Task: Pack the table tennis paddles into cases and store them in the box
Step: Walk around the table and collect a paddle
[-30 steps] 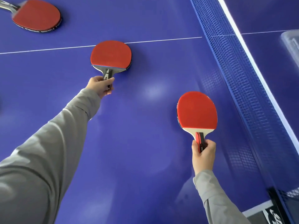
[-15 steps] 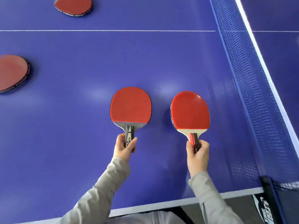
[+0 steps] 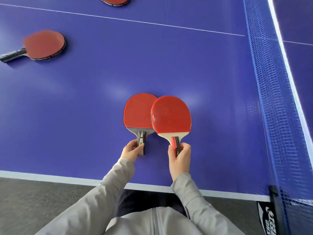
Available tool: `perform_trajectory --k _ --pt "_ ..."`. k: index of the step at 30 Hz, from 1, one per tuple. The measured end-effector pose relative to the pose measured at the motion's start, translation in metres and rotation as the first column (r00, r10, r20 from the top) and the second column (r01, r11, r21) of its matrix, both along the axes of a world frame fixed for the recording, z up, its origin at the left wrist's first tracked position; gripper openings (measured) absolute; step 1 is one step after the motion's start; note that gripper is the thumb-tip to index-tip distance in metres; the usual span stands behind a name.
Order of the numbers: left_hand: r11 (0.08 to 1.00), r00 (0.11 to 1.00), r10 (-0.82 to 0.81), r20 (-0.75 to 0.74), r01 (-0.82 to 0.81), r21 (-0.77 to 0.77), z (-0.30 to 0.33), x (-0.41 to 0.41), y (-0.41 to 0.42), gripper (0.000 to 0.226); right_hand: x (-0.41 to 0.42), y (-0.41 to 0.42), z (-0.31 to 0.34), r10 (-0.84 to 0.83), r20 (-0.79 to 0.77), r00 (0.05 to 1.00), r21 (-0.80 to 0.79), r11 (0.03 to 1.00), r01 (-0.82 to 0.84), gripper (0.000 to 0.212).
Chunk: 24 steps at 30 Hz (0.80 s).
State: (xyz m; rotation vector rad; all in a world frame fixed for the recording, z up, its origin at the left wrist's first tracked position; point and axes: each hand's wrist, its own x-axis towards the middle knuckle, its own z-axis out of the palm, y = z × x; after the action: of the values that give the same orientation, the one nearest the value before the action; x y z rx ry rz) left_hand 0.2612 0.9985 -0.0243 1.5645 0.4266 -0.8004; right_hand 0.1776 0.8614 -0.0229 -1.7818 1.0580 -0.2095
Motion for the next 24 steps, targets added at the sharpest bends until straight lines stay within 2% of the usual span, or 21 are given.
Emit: perform_trajectory --k 2,5,8,12,20,24 --pt "0.999 0.999 -0.023 -0.032 0.022 -0.029 0.004 0.002 0.006 0.039 0.012 0.012 0.002 0.016 0.013 1.0 -0.002 1.0 -0.016 0.023" --pt "0.996 0.996 -0.09 -0.015 0.09 -0.022 0.004 0.006 0.012 0.028 0.029 0.031 0.004 0.017 0.025 1.0 -0.02 1.0 -0.016 0.022" --pt "0.988 0.988 -0.155 0.018 0.155 -0.016 0.002 0.011 0.016 0.03 0.045 0.051 0.003 0.019 0.008 1.0 -0.024 1.0 -0.019 0.024" --pt "0.973 0.978 -0.209 0.005 0.209 -0.096 0.0 0.018 0.021 0.03 0.06 0.071 0.002 0.021 -0.018 1.0 -0.036 0.999 -0.022 0.027" --pt "0.966 0.973 -0.164 -0.165 0.124 -0.227 -0.003 0.028 0.026 0.027 0.066 0.09 0.002 0.009 -0.105 0.994 -0.132 0.991 -0.023 0.034" --pt "0.96 0.966 -0.152 -0.207 0.095 -0.263 0.001 0.03 0.028 0.029 0.065 0.094 -0.001 0.064 -0.212 0.975 -0.205 0.973 -0.109 0.041"
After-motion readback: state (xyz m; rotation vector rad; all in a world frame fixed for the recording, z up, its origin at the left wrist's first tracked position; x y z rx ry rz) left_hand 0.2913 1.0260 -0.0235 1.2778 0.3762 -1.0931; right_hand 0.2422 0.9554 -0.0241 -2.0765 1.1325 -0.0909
